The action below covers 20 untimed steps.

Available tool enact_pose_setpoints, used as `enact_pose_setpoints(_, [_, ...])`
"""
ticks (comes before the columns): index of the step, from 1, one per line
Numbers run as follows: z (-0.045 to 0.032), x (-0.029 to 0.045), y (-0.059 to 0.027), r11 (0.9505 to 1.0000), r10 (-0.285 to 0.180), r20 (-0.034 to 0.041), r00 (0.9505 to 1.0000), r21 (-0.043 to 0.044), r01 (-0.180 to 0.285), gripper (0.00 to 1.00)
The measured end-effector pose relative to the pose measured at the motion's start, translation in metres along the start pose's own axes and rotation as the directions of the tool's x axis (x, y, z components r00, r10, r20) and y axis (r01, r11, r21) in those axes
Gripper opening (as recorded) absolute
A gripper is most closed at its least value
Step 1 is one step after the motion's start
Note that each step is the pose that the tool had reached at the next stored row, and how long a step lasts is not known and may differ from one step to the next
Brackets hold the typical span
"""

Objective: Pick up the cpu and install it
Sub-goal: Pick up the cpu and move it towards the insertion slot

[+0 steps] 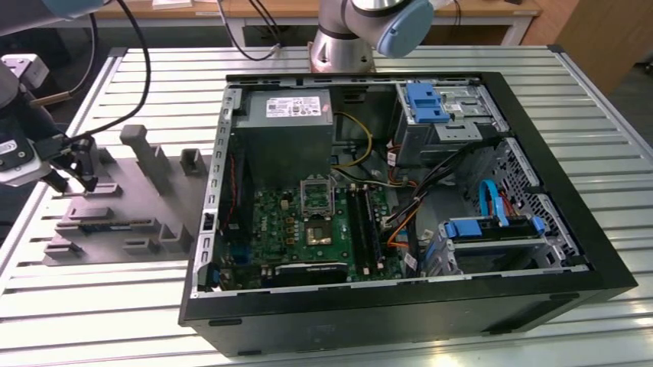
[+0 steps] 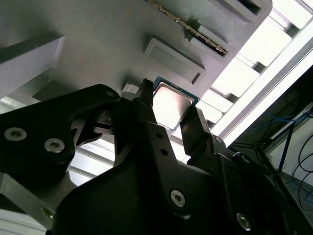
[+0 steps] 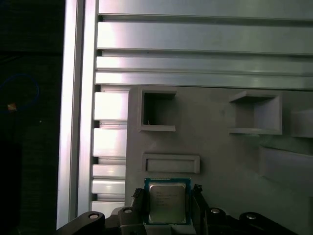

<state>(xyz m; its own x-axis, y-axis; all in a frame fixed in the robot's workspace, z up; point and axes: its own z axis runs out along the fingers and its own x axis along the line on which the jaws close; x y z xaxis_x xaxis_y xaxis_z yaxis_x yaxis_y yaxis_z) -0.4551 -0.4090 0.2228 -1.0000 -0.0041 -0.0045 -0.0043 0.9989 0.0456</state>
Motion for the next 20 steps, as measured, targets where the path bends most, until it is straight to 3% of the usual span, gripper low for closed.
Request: enact_pose_setpoints(20, [-0.0073,-0.0003,0.0003,1.0000,0.000,-0.0002,1.0000,0.0001,0.000,0.47])
